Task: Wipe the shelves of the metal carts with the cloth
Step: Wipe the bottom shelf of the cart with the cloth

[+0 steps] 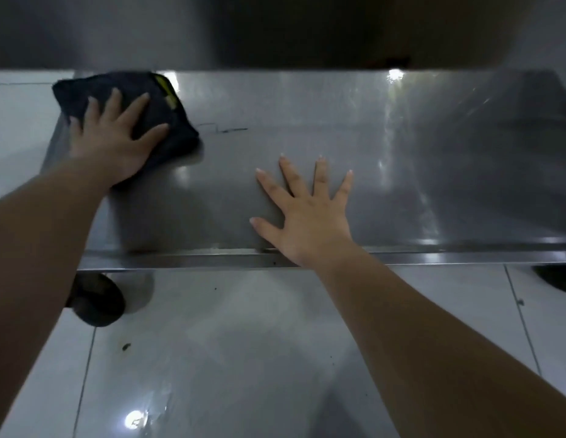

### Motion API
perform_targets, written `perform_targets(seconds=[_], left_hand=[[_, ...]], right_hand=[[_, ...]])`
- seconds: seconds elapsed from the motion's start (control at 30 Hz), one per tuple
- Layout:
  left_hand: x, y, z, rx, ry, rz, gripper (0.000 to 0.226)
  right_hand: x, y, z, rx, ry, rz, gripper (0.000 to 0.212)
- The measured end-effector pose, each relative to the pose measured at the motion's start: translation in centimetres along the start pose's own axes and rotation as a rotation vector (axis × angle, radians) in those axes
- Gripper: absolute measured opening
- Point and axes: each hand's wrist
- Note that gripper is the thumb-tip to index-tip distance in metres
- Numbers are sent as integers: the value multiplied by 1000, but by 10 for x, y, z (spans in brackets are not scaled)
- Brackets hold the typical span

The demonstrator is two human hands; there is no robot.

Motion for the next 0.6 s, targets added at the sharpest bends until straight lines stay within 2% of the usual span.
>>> perform_targets(seconds=[0.13,0.23,0.3,0.37,0.47,0.6], left_hand=[[56,-5,5,4,39,-11,65],[87,-10,-30,21,3,13,66],[101,-15,-68,13,-71,9,67],[113,-18,-115,5,-155,16,68],[138,-22,-197,-14,-337,53,70],[182,-25,-282,-50,-521,164,73]], right_hand=[[1,5,0,-40,8,7,74],[5,10,-8,-304,-31,-83,61],[8,15,-18,-511,-60,-200,52],[13,23,-36,-569,-23,-260,50],[28,39,-71,-572,-31,-203,51],[48,50,-127,-500,-148,-163,48]])
Point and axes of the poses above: each hand's wrist, its own x-axis away from the middle knuckle, its own y-axis out of the back of the hand, z = x × y, and after that the axes turned 4 degrees about -z, right-handed
